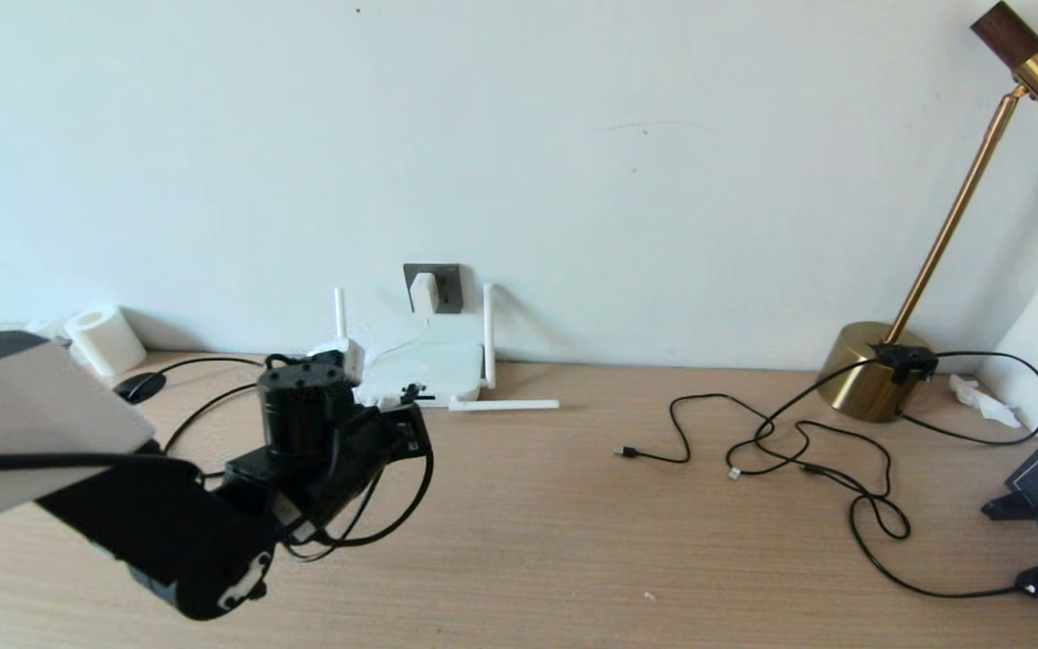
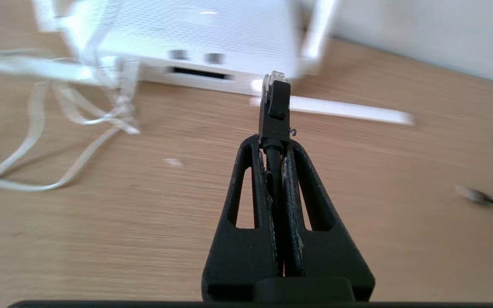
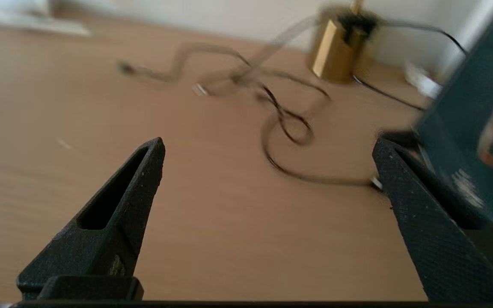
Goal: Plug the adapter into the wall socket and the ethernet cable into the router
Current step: Align cable and router interface
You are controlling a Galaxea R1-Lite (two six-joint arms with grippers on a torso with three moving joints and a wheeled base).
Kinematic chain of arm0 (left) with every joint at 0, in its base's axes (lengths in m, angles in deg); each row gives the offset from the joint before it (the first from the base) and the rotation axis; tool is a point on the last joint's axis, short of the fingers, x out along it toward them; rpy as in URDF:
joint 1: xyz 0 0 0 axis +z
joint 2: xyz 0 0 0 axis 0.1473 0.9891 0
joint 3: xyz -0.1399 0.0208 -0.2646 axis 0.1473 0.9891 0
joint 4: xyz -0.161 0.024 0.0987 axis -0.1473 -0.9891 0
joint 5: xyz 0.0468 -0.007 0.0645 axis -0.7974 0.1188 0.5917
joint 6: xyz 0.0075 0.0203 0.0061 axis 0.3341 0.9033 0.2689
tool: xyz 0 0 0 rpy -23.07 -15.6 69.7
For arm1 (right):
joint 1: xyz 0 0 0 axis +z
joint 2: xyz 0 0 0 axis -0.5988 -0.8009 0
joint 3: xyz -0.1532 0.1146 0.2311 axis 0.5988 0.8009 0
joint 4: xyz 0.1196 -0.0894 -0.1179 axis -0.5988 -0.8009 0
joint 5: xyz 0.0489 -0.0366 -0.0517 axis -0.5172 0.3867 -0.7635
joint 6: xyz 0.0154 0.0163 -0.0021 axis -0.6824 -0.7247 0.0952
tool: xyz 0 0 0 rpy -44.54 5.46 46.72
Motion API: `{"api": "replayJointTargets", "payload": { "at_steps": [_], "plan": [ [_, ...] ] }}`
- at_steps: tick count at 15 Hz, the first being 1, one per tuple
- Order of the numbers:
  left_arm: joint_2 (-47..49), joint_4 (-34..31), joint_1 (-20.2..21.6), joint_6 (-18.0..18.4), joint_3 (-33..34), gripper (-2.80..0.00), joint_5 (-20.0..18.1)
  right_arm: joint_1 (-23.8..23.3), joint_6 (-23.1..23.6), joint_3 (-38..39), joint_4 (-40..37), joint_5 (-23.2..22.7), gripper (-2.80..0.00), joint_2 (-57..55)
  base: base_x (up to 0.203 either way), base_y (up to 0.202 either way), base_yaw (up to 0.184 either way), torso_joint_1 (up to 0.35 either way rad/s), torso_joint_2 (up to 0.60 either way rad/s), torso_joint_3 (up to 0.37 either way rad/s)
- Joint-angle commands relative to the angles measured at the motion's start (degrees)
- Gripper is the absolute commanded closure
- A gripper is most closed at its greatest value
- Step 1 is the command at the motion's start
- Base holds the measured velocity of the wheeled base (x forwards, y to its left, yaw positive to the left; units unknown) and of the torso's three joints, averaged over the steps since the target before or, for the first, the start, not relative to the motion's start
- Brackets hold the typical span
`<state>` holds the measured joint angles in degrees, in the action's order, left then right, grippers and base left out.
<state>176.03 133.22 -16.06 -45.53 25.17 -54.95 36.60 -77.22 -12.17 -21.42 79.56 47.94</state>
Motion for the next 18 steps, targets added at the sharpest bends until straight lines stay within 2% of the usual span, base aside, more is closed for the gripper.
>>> {"api": "replayJointTargets", "payload": {
  "at_steps": [1, 3, 6, 13, 15, 18],
  "plan": [
    [4.42, 1.14, -0.14, -0.11, -1.47, 0.00, 6.05, 0.08, 0.56, -1.73, -6.73, 0.81, -2.80, 2.37, 0.000, 0.000, 0.000, 0.000, 0.00, 0.000],
    [6.41, 2.96, -0.17, -0.24, -1.28, 0.00, 7.02, 0.09, -0.37, -2.14, -7.74, 1.26, -2.80, 2.35, 0.000, 0.000, 0.000, 0.000, 0.00, 0.000],
    [10.91, 10.90, -0.01, -0.40, -0.89, 0.00, 9.00, 0.09, -8.20, -2.19, -7.58, 1.96, -2.80, 2.35, 0.000, 0.000, 0.000, 0.000, 0.00, 0.000],
    [12.75, 12.73, -1.06, 0.21, 1.33, 0.00, 9.05, 0.09, -8.56, -2.19, -7.57, 2.58, -2.80, 2.35, 0.000, 0.000, 0.000, 0.000, 0.00, 0.000],
    [12.81, 12.73, -1.19, 3.25, 1.80, 0.00, 8.50, 0.09, -8.58, -2.19, -7.57, 2.58, -2.80, 2.35, 0.000, 0.000, 0.000, 0.000, 0.00, 0.000],
    [12.39, 12.73, -1.41, 3.42, 3.36, 0.00, 4.30, 0.09, -8.56, -2.19, -7.57, 2.58, -2.80, 2.35, 0.000, 0.000, 0.000, 0.000, 0.00, 0.000]
  ]
}}
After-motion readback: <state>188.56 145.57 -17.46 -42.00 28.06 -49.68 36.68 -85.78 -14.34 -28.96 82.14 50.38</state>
